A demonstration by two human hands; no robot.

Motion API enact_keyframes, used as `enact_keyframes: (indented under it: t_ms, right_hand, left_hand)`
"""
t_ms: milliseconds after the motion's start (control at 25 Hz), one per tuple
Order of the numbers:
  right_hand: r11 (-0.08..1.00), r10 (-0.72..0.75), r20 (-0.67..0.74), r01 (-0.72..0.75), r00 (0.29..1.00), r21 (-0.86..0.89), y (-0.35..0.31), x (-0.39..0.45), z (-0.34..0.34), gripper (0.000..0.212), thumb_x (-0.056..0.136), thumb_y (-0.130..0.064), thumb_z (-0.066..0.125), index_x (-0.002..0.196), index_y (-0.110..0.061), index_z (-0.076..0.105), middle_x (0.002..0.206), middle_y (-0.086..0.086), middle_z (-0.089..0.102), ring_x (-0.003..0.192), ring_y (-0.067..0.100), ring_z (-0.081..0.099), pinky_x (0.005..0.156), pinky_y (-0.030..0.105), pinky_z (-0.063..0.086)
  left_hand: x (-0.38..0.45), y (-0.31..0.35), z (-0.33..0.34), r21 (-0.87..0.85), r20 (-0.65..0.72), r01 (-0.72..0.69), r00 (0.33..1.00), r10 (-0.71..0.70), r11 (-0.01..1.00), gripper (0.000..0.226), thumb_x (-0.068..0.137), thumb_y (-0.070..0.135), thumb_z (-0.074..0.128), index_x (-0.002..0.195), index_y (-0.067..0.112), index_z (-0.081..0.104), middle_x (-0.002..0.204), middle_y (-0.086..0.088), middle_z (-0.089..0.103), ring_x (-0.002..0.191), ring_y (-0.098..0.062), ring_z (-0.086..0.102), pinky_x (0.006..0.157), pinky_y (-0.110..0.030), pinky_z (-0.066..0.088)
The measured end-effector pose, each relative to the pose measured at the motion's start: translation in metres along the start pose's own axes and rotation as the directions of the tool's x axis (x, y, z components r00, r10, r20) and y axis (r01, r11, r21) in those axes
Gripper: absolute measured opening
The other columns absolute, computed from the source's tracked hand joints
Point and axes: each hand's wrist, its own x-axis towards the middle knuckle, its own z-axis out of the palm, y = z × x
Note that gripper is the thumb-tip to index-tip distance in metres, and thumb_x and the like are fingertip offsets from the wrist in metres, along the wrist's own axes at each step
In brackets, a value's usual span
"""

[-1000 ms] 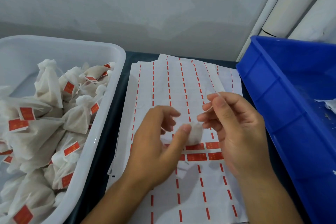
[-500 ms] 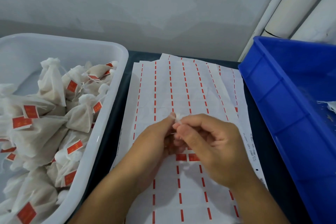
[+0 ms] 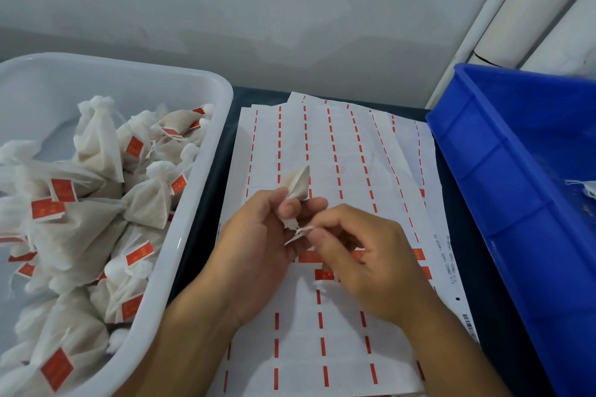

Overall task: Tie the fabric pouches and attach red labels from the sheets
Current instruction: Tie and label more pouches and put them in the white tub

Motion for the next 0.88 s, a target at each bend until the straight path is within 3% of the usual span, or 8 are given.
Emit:
enact_keyframes:
  t_ms: [120, 200, 280, 360, 440, 640, 760, 880]
  right_hand:
    - [0.984, 0.117, -0.026, -0.113, 0.993, 0.14, -0.002, 0.001, -0.006, 0.007, 0.104, -0.037, 0.057, 0.099, -0.034, 0.062, 0.08, -0.008, 0.069, 0.072, 0.019, 0.07, 0.061, 0.032, 0.061]
    - [0.945, 0.189, -0.037, -0.172, 0.981, 0.279, -0.004, 0.003, -0.009, 0.01, 0.102, -0.038, 0.057, 0.097, -0.031, 0.062, 0.077, -0.004, 0.068, 0.069, 0.019, 0.07, 0.062, 0.027, 0.06]
    - [0.919, 0.227, -0.071, -0.189, 0.971, 0.347, -0.003, 0.005, -0.012, 0.013, 0.1, -0.037, 0.056, 0.098, -0.027, 0.063, 0.08, -0.001, 0.07, 0.067, 0.02, 0.071, 0.063, 0.025, 0.059]
    - [0.944, 0.192, -0.127, -0.148, 0.973, 0.294, -0.003, 0.004, -0.016, 0.013, 0.103, -0.036, 0.058, 0.099, -0.026, 0.065, 0.086, -0.003, 0.072, 0.074, 0.019, 0.073, 0.065, 0.025, 0.059]
    - [0.991, 0.083, -0.188, -0.061, 0.979, 0.121, -0.002, 0.003, -0.018, 0.011, 0.102, -0.038, 0.059, 0.099, -0.029, 0.065, 0.093, -0.013, 0.071, 0.089, 0.015, 0.071, 0.071, 0.021, 0.057]
    - [0.992, -0.09, -0.143, 0.076, 0.986, -0.103, -0.002, 0.003, -0.018, 0.005, 0.097, -0.039, 0.063, 0.1, -0.039, 0.067, 0.129, -0.017, 0.06, 0.132, 0.017, 0.054, 0.106, 0.021, 0.044]
    - [0.994, -0.106, -0.073, 0.103, 0.992, -0.049, -0.001, 0.001, -0.016, 0.009, 0.097, -0.038, 0.063, 0.101, -0.037, 0.071, 0.139, -0.017, 0.058, 0.144, 0.017, 0.045, 0.116, 0.022, 0.035]
    - [0.996, -0.045, -0.046, 0.048, 0.998, 0.072, 0.0, 0.001, -0.016, 0.014, 0.099, -0.035, 0.062, 0.103, -0.028, 0.073, 0.124, -0.015, 0.069, 0.129, 0.012, 0.06, 0.105, 0.024, 0.048]
  left_hand:
    - [0.002, -0.005, -0.005, 0.154, -0.029, -0.036, 0.999, 0.041, 0.987, 0.046, 0.105, 0.032, 0.035, 0.094, 0.003, 0.07, 0.104, -0.004, 0.079, 0.102, -0.018, 0.074, 0.092, -0.039, 0.053]
    - [0.002, -0.009, -0.006, 0.429, -0.091, 0.005, 0.995, 0.037, 0.903, 0.055, 0.107, 0.039, 0.035, 0.07, 0.015, 0.068, 0.1, 0.008, 0.079, 0.098, -0.013, 0.074, 0.092, -0.038, 0.053]
    - [-0.001, -0.009, -0.004, 0.7, -0.138, 0.064, 0.989, 0.047, 0.712, 0.059, 0.106, 0.053, 0.034, 0.063, 0.035, 0.07, 0.084, 0.025, 0.075, 0.082, 0.0, 0.073, 0.082, -0.03, 0.054]
    - [-0.006, -0.007, -0.001, 0.823, -0.061, -0.001, 0.994, 0.09, 0.569, 0.045, 0.097, 0.067, 0.034, 0.084, 0.045, 0.071, 0.088, 0.033, 0.069, 0.084, 0.013, 0.066, 0.071, -0.021, 0.051]
    - [-0.008, -0.01, -0.003, 0.883, 0.061, -0.111, 0.99, 0.124, 0.457, 0.037, 0.095, 0.064, 0.04, 0.091, 0.04, 0.067, 0.096, 0.026, 0.068, 0.089, 0.01, 0.065, 0.061, -0.016, 0.051]
    - [-0.005, -0.011, 0.0, 0.934, 0.269, -0.294, 0.953, 0.139, 0.203, 0.038, 0.1, 0.055, 0.048, 0.083, 0.026, 0.067, 0.084, 0.005, 0.063, 0.076, -0.016, 0.062, 0.067, -0.039, 0.057]
    - [-0.007, -0.013, 0.002, 0.897, 0.386, -0.398, 0.917, 0.097, 0.191, 0.051, 0.105, 0.051, 0.03, 0.097, 0.021, 0.07, 0.098, 0.005, 0.067, 0.094, -0.016, 0.063, 0.084, -0.041, 0.054]
    - [-0.009, -0.014, 0.003, 0.848, 0.434, -0.441, 0.896, 0.094, 0.294, 0.046, 0.109, 0.038, 0.027, 0.109, 0.024, 0.071, 0.112, 0.007, 0.069, 0.109, -0.015, 0.063, 0.093, -0.037, 0.052]
